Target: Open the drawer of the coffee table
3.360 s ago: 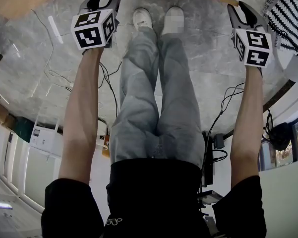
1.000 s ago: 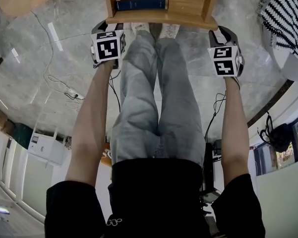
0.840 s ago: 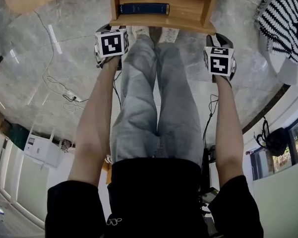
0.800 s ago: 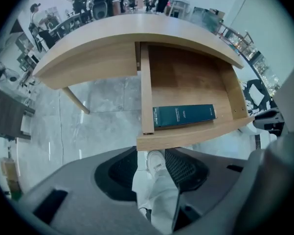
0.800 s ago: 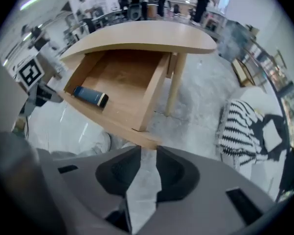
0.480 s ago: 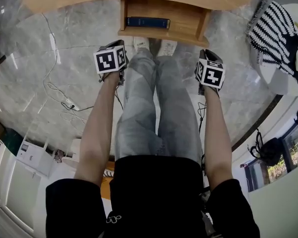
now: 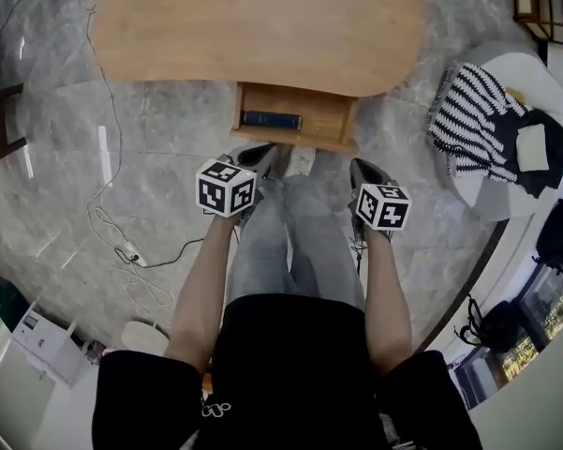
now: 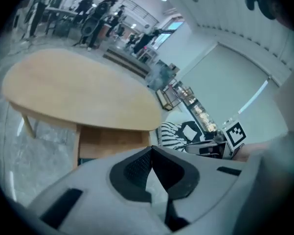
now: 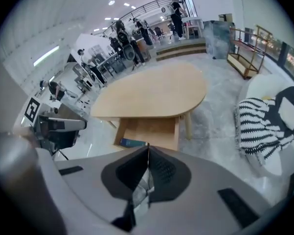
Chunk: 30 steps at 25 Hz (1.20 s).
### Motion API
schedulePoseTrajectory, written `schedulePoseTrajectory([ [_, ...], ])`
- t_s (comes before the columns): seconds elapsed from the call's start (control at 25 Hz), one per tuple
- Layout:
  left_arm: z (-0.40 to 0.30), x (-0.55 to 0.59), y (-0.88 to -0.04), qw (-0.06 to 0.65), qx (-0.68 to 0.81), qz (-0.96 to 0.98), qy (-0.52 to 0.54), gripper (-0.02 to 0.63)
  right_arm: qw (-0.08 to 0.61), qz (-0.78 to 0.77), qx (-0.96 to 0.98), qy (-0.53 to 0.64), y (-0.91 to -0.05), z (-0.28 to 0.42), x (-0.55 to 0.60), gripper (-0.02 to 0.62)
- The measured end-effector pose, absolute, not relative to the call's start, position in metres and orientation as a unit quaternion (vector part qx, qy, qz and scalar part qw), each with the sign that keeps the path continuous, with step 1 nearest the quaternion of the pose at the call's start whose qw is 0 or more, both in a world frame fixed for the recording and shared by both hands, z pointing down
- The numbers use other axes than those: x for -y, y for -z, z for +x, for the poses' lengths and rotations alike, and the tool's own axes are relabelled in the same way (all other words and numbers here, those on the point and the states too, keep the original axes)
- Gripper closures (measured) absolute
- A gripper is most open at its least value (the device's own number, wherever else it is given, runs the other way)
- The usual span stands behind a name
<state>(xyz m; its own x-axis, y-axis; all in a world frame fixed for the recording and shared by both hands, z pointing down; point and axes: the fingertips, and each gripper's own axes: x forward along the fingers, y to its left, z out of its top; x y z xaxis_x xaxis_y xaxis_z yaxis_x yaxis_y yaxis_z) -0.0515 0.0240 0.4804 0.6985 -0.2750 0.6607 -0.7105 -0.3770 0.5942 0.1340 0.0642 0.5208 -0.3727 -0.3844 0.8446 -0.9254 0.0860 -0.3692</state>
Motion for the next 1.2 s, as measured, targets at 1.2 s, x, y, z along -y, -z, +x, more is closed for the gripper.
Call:
schedulePoseTrajectory([
  [1.2, -0.002, 0.142, 0.028, 0.149, 0.442, 0.884, 0.006, 0.597, -0.027, 0.539, 0.831, -0.133, 0.001, 0.131, 0.14, 0.584],
])
